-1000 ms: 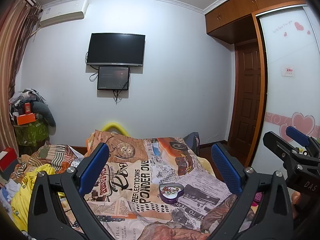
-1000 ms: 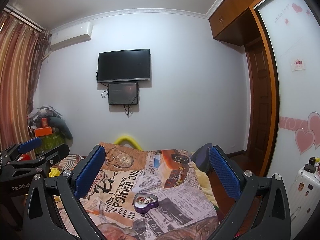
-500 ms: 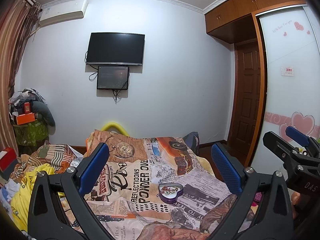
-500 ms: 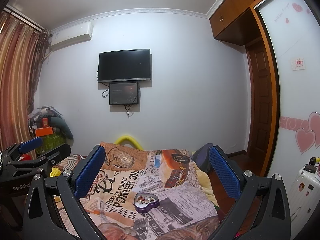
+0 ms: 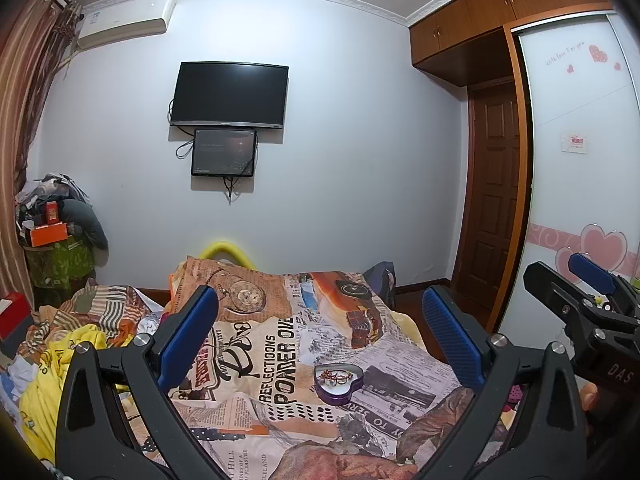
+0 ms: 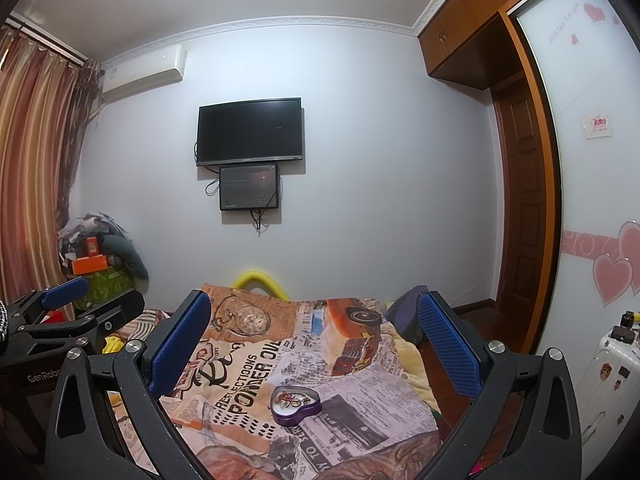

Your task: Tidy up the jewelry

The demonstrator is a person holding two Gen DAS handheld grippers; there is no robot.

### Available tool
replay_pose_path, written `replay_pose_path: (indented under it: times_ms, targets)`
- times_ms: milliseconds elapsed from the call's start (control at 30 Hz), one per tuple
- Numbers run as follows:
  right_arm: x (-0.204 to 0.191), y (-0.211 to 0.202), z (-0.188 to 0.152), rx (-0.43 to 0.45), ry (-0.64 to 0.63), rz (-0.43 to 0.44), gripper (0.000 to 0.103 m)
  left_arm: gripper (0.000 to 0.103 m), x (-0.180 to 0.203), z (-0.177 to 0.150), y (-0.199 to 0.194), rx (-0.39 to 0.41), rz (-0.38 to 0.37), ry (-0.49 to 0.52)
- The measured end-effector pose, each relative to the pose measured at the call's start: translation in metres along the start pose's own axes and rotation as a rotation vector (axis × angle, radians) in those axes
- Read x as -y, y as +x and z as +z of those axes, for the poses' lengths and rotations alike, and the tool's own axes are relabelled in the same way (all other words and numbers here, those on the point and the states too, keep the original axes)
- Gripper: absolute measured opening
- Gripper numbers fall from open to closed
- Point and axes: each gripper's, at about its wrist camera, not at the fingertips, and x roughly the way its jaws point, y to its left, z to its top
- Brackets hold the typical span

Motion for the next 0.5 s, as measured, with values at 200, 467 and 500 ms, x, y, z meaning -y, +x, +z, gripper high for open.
replay_pose_path:
  times_ms: [200,467,500]
  targets:
    - [0.0007,0.0002,0.0002,-0.004,0.005,0.0,0.103,0.103,0.0008,-0.0001,0.0001,0.0,-0.005,0.001]
    - [0.0008,0.0049,-0.0011,-0.017,0.015,0.005,0.103,0.103,-0.0004,-0.0009,0.0027,-0.004,0.001,0.002]
    - [0.0013,0.0055,-0.0017,-0.019,0.015,0.006,0.103,0.103,-0.0009,-0.0013,0.0043,-0.006,0.003,0.002]
